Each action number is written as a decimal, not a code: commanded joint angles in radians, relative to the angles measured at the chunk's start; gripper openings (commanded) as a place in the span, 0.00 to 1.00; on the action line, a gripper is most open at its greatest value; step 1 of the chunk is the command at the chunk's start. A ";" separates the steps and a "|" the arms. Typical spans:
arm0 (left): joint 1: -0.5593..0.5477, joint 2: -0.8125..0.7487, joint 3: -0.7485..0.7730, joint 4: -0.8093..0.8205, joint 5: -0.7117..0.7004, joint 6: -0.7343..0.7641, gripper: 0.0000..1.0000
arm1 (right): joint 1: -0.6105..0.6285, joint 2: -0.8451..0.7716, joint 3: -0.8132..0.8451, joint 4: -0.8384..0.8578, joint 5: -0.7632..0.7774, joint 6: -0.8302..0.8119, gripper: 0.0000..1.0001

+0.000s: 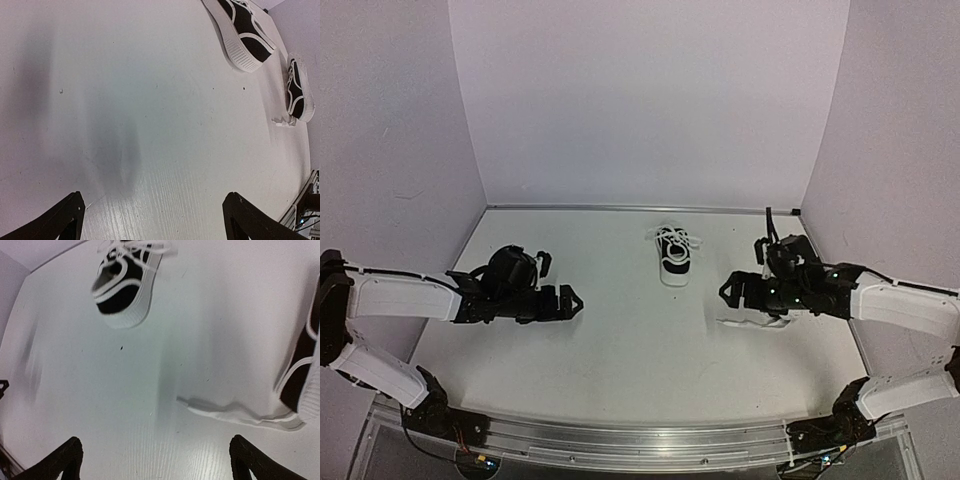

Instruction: Tie the shoes

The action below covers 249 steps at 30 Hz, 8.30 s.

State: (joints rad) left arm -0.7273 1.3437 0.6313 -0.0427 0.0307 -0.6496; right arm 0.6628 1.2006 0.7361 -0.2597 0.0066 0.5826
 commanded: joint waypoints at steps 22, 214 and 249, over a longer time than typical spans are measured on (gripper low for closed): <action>-0.001 0.001 0.083 0.009 0.017 0.093 1.00 | -0.371 0.142 0.057 -0.141 0.191 -0.111 0.97; -0.211 0.000 0.223 -0.629 -0.314 0.135 0.00 | 0.477 0.252 0.275 -0.032 0.205 0.240 0.93; -0.187 0.282 0.916 -0.292 0.304 0.512 0.00 | 0.240 -0.229 0.048 -0.025 0.159 0.202 0.95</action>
State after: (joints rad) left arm -0.9063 1.5364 1.4503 -0.3768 0.2478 -0.1808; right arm 0.9138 1.0276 0.8323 -0.2850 0.1659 0.7913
